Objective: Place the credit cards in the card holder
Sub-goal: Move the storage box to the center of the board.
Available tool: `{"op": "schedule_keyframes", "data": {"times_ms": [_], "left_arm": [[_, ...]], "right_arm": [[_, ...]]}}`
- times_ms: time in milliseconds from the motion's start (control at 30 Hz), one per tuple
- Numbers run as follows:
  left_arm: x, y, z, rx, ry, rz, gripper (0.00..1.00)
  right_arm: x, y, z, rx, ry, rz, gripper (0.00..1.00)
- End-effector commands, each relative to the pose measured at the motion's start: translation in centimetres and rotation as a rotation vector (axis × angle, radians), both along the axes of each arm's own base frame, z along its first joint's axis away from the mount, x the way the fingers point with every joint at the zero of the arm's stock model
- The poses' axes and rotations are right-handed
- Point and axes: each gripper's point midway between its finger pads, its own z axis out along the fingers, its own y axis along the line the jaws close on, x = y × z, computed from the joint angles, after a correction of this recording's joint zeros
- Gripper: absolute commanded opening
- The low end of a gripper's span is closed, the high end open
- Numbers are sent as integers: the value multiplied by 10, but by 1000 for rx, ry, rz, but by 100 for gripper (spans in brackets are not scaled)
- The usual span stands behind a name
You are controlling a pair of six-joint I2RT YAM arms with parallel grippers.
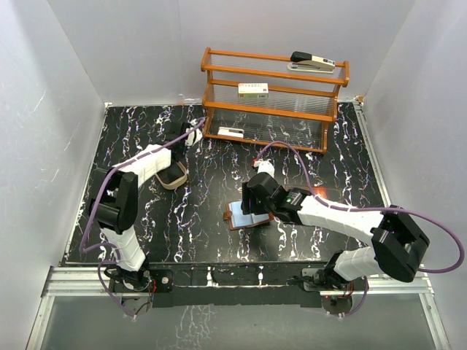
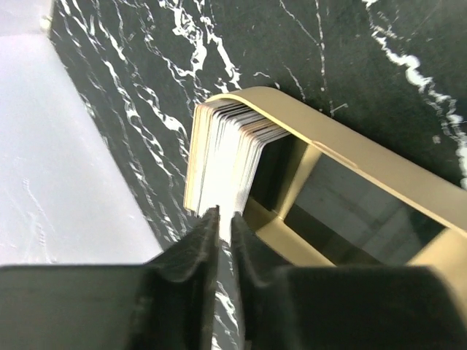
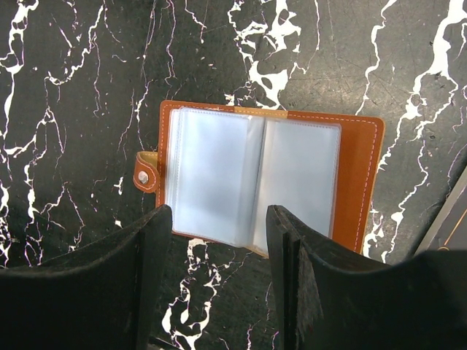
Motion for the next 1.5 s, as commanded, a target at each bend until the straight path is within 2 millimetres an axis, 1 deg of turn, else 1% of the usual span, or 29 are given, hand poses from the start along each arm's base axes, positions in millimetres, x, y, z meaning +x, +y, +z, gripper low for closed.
{"op": "schedule_keyframes", "data": {"times_ms": [0, 67, 133, 233, 400, 533, 633, 767, 867, 1033, 1200, 1300, 1467], "left_arm": [[-12, -17, 18, -195, 31, 78, 22], [-18, -31, 20, -291, 69, 80, 33], [-28, -45, 19, -383, 110, 85, 39], [-43, -61, 18, -482, 187, 92, 44], [-77, -84, 15, -641, 315, 108, 50], [-92, -93, 14, -717, 324, 105, 58], [-101, -92, 6, -724, 342, 109, 62], [-111, -88, -15, -704, 384, 129, 62], [-109, -90, -25, -713, 384, 131, 60], [-99, -93, -35, -723, 360, 132, 54], [-98, -99, -46, -738, 380, 136, 47], [-99, -103, -47, -747, 385, 132, 41], [-100, -114, -40, -784, 364, 109, 35]], "right_arm": [[11, 17, 24, 64, -58, 14, 53], [11, 17, 26, 66, -58, 14, 53], [11, 17, 26, 64, -61, 12, 53], [11, 16, 28, 69, -66, 12, 53], [9, 15, 25, 72, -58, 11, 53], [7, 14, 24, 79, -56, 10, 53], [7, 13, 26, 80, -58, 8, 53], [6, 11, 28, 86, -64, 4, 53], [6, 11, 28, 89, -64, 2, 53], [5, 10, 26, 83, -61, 1, 53], [6, 8, 28, 77, -73, -2, 53], [7, 9, 29, 78, -75, 0, 53], [7, 9, 25, 68, -70, 3, 53]]}}
